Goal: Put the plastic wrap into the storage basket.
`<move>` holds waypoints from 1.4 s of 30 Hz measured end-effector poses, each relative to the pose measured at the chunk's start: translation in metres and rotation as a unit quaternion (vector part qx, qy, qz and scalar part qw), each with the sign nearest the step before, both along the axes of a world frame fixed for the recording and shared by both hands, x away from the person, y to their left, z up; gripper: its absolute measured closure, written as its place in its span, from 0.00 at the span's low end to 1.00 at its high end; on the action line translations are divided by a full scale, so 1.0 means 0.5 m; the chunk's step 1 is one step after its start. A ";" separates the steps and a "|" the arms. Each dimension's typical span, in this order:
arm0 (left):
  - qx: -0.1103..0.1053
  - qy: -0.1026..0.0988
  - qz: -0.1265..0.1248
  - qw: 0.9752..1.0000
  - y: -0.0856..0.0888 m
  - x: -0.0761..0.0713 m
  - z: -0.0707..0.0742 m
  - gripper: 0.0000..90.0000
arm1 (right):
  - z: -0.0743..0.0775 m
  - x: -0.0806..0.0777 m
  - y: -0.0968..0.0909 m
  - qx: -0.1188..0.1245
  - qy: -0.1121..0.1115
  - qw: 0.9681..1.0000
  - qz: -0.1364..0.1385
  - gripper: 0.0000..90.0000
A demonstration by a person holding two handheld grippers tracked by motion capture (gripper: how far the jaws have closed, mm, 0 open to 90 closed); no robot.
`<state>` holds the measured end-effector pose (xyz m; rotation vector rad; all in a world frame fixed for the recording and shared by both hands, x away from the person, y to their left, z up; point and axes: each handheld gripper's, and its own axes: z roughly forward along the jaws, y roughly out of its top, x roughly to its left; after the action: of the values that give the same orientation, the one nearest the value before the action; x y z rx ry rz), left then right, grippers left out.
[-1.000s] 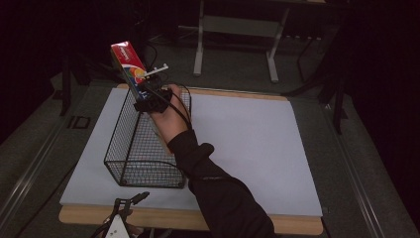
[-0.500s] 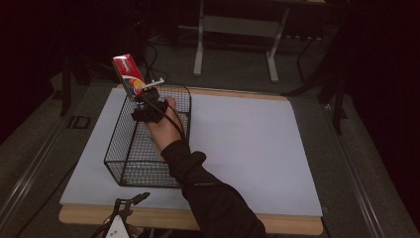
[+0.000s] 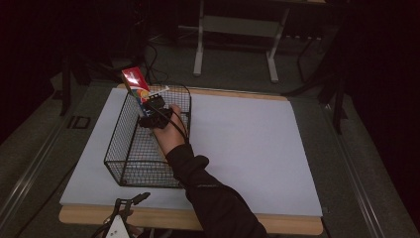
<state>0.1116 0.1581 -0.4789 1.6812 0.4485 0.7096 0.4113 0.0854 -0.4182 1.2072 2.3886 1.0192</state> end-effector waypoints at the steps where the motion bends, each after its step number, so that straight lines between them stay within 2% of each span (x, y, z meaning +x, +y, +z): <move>1: 0.000 0.000 0.000 1.000 0.000 0.000 0.000 0.01 | -0.002 0.000 0.000 -0.002 0.000 1.000 -0.001 0.44; 8: 0.000 0.000 -0.001 1.000 0.000 0.000 0.000 0.01 | -0.010 0.001 -0.005 0.006 0.021 1.000 0.000 0.43; 12: 0.001 0.001 -0.002 1.000 -0.001 0.000 0.000 0.01 | -0.018 -0.003 -0.006 -0.009 0.030 1.000 0.003 0.42; 14: 0.002 0.000 -0.002 1.000 -0.001 0.000 0.000 0.01 | -0.025 -0.006 -0.009 -0.014 0.026 1.000 0.004 0.42; 19: 0.004 0.003 -0.002 1.000 -0.002 0.001 -0.001 0.01 | -0.041 -0.006 -0.015 -0.027 0.040 0.999 0.006 0.40; 21: 0.005 0.004 -0.002 1.000 -0.003 0.001 -0.002 0.01 | -0.050 -0.007 -0.014 -0.045 0.041 0.998 0.009 0.40; 23: 0.006 0.004 -0.002 1.000 -0.003 0.001 -0.002 0.01 | -0.059 -0.007 -0.017 -0.045 0.036 0.998 0.005 0.39; 25: 0.006 0.005 -0.003 1.000 -0.003 0.002 -0.002 0.01 | -0.071 -0.002 -0.019 -0.052 0.047 0.997 0.004 0.38; 28: 0.007 0.006 -0.004 1.000 -0.004 0.002 -0.003 0.01 | -0.086 0.003 -0.020 -0.051 0.059 0.997 0.009 0.38; 37: 0.009 0.010 -0.006 1.000 -0.005 0.003 -0.004 0.01 | -0.086 0.004 -0.021 -0.047 0.050 0.997 0.020 0.35; 39: 0.010 0.011 -0.006 1.000 -0.005 0.003 -0.004 0.01 | -0.083 0.003 -0.024 -0.035 0.051 0.998 0.024 0.32; 40: 0.010 0.011 -0.007 1.000 -0.005 0.003 -0.004 0.01 | -0.079 0.002 -0.025 -0.030 0.044 0.998 0.025 0.31; 42: 0.010 0.012 -0.007 1.000 -0.005 0.003 -0.005 0.01 | -0.071 0.001 -0.030 -0.016 0.040 0.999 0.033 0.24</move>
<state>0.1132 0.1554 -0.4812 1.7110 0.4480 0.6873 0.4116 0.0704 -0.4535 1.1866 2.5116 0.9645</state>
